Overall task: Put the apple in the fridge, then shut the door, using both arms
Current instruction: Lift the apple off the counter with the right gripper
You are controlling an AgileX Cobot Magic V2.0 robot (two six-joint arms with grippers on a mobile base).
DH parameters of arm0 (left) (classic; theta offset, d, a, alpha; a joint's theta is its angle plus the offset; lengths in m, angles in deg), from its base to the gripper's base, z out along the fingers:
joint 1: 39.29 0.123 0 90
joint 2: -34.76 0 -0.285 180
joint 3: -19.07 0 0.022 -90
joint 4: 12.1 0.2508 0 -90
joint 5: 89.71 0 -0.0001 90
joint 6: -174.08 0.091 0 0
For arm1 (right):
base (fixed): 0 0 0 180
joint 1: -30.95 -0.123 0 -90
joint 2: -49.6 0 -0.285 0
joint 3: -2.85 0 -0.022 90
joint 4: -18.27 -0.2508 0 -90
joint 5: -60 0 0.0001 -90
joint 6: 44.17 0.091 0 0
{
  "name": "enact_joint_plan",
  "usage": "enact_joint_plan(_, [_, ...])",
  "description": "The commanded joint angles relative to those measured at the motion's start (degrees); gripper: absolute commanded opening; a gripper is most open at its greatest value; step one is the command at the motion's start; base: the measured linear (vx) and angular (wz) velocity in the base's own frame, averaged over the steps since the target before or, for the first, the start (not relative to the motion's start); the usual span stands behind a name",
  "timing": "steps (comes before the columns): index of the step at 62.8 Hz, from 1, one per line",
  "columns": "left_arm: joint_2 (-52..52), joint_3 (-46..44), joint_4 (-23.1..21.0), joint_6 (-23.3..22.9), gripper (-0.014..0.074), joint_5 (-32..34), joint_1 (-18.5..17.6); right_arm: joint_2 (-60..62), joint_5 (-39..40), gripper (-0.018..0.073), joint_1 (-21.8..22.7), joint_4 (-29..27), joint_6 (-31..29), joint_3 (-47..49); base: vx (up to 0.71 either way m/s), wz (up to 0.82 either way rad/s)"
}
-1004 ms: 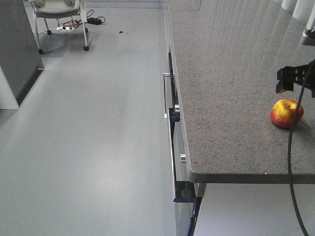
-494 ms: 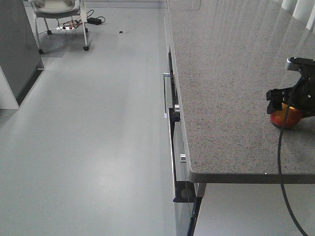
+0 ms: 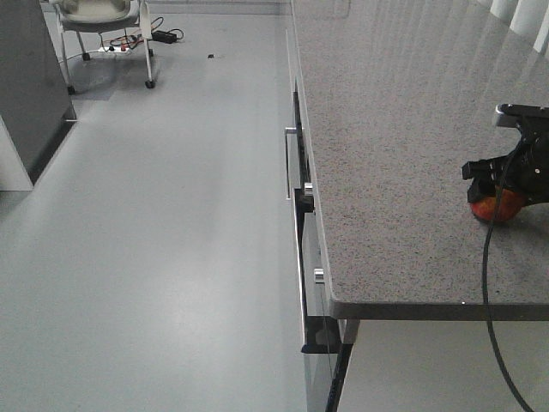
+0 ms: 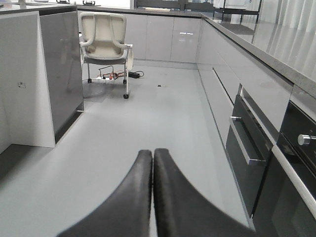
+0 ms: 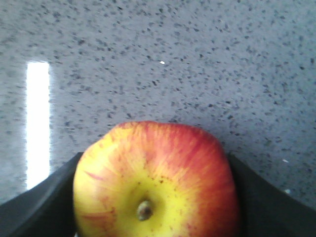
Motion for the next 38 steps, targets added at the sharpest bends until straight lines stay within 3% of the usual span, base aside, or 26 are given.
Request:
enact_joint_plan(1, [0.82, 1.62, -0.13, -0.38, -0.0006, 4.5, -0.39, 6.63, 2.36, 0.0122, 0.32, -5.46, -4.33, 1.92, 0.0, 0.0])
enact_joint_plan(11, [0.82, 1.62, -0.13, -0.38, -0.0006, 4.5, -0.39, 15.47, 1.51, 0.004, 0.25, -15.2, -13.53, 1.92, 0.0, 0.0])
enact_joint_plan(23, [0.82, 1.62, -0.13, -0.38, -0.0006, 4.5, -0.39, 30.28, -4.18, 0.0023, 0.25, -25.35, -23.09, 1.92, 0.0, 0.0])
enact_joint_plan(38, [0.82, 1.62, -0.13, -0.38, -0.0006, 4.5, -0.39, 48.13, -7.77, 0.0024, 0.25, -28.32, -23.77, 1.46, 0.0, 0.0])
